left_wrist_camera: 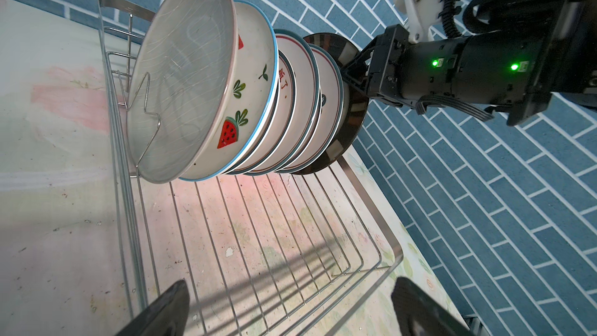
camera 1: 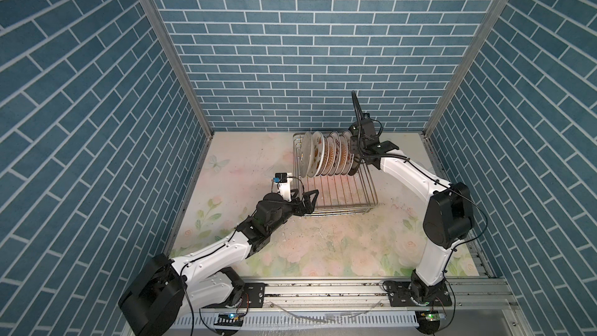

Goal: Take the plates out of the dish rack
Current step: 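Grip the dark-bordered end plate with the right gripper while the left gripper waits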

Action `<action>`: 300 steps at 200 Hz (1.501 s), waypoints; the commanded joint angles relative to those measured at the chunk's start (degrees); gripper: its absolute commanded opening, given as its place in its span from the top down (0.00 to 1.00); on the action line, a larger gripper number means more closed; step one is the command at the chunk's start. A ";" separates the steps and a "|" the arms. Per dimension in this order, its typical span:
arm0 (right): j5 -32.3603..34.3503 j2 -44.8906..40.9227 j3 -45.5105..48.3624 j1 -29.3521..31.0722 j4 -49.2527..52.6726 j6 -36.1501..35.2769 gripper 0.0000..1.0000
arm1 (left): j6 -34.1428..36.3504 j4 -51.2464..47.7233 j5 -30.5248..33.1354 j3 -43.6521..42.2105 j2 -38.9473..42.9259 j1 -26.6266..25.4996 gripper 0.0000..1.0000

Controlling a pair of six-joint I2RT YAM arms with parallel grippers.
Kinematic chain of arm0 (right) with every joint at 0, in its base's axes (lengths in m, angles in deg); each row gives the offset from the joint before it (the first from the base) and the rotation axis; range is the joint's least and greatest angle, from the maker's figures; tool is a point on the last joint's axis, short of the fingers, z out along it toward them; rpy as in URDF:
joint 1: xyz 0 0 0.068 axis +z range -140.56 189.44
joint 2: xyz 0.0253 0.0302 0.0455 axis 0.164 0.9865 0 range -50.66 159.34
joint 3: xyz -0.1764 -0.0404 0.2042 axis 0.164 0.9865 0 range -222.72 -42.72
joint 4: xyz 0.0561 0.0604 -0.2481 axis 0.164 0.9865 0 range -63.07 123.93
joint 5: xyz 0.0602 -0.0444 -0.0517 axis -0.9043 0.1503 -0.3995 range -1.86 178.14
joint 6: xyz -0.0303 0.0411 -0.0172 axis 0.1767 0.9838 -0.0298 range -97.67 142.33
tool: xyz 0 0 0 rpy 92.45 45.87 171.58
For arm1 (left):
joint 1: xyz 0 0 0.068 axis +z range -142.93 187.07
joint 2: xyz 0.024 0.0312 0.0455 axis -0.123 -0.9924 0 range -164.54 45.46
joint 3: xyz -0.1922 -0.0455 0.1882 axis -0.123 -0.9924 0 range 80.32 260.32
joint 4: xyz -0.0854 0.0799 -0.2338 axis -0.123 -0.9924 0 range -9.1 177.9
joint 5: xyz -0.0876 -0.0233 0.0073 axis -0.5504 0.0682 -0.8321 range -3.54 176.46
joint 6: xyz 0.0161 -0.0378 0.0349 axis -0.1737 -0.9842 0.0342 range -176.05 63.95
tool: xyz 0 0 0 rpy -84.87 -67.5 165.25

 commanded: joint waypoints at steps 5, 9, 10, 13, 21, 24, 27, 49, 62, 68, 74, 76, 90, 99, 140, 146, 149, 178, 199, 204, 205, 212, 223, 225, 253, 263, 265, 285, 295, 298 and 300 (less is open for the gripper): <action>2.47 2.66 -3.65 0.17 1.38 -1.21 0.77 | -0.41 0.60 0.64 1.53 -0.16 -0.36 0.00; 2.61 2.93 -3.97 0.17 1.57 -1.24 0.77 | -0.38 0.55 0.64 1.53 -0.15 -0.34 0.00; 2.64 3.02 -4.03 0.13 1.61 -1.23 0.77 | -0.40 0.49 0.64 1.53 -0.11 -0.34 0.00; 2.66 3.21 -4.21 0.11 1.64 -1.22 0.77 | -0.37 0.43 0.71 1.49 -0.07 -0.39 0.00; 2.84 3.60 -4.38 0.15 1.49 -1.21 0.77 | -0.42 0.47 0.96 1.44 -0.07 -0.34 0.00; 2.84 3.70 -4.36 0.16 1.41 -1.23 0.77 | -0.47 0.43 1.05 1.38 -0.06 -0.40 0.00; 2.84 3.83 -4.36 0.09 1.28 -1.24 0.77 | -0.50 0.43 1.14 1.36 -0.11 -0.37 0.00; 3.76 4.57 -4.32 0.17 0.56 -1.17 0.81 | -0.59 0.50 1.43 1.45 -0.37 -0.42 0.00; 4.39 4.89 -4.27 0.10 0.36 -1.22 0.85 | -0.86 0.67 1.43 1.36 -0.62 -0.36 0.00; 4.57 5.02 -4.27 0.09 0.26 -1.34 0.85 | -0.94 0.70 1.43 1.42 -0.67 -0.36 0.00; 4.80 5.16 -4.27 0.15 0.17 -1.39 0.85 | -1.02 0.63 1.51 1.45 -0.76 -0.40 0.00; 4.89 5.20 -4.23 0.10 0.13 -1.39 0.85 | -1.04 0.57 1.52 1.45 -0.81 -0.40 0.00; 6.19 5.55 -4.03 0.14 -0.45 -1.91 0.85 | -0.95 0.37 1.76 1.53 -0.99 -0.39 0.00; 6.54 5.65 -3.84 0.12 -0.63 -1.92 0.84 | -0.94 0.24 2.02 1.62 -0.95 -0.42 0.00; 6.42 5.26 -3.09 0.07 -1.30 -1.92 0.89 | -1.06 0.03 2.38 1.45 -0.68 -0.39 0.00; 6.53 5.05 -2.97 0.01 -1.34 -1.84 0.93 | -1.21 0.00 2.48 1.36 -0.58 -0.36 0.00; 6.53 4.89 -2.92 0.04 -1.33 -1.86 0.98 | -1.22 0.03 2.56 1.36 -0.58 -0.34 0.00; 8.81 3.34 -2.49 0.96 -1.34 -1.92 1.00 | -1.35 -0.67 3.26 1.36 -0.15 -0.39 0.00; 11.48 1.73 -1.99 1.86 -1.69 -1.92 1.00 | -1.41 -1.21 4.10 1.42 -0.28 -0.36 0.00; 12.32 1.50 -2.10 2.24 -1.48 -1.92 1.00 | -1.48 -1.32 4.23 1.45 -0.32 -0.35 0.00; 12.68 1.47 -2.09 2.30 -1.50 -2.01 1.00 | -1.48 -1.32 4.24 1.49 -0.33 -0.35 0.00; 14.58 1.20 -2.19 2.79 -1.38 -2.30 1.00 | -1.48 -1.42 4.32 1.52 -0.42 -0.38 0.00; 17.92 0.95 -2.42 3.64 -0.64 -2.52 1.00 | -1.72 -1.80 4.41 1.70 -0.63 -0.42 0.00; 18.39 0.91 -2.49 3.81 -0.55 -2.57 1.00 | -1.78 -1.85 4.42 1.71 -0.64 -0.36 0.00; 23.73 -0.16 -1.94 4.21 1.50 -2.28 1.00 | -1.91 -2.20 4.18 1.67 -0.38 -0.34 0.00; 25.13 -1.00 -1.01 4.21 2.02 -1.98 1.00 | -2.01 -2.16 4.16 1.47 -0.13 -0.35 0.00; 25.33 -1.26 -0.76 4.15 2.11 -1.87 1.00 | -2.01 -2.13 4.20 1.45 -0.06 -0.34 0.00; 25.98 -4.46 2.04 4.17 2.26 -0.82 1.00 | -2.26 -2.11 4.24 1.20 0.25 -0.35 0.00; 26.21 -5.98 3.38 4.08 2.07 -0.48 1.00 | -2.55 -2.27 4.57 1.18 0.11 -0.40 0.00; 26.24 -6.37 3.81 4.16 1.84 -0.39 1.00 | -2.66 -2.26 4.70 1.09 0.09 -0.35 0.00; 26.31 -6.61 4.10 4.14 1.87 -0.35 1.00 | -2.70 -2.22 4.82 1.09 0.09 -0.39 0.00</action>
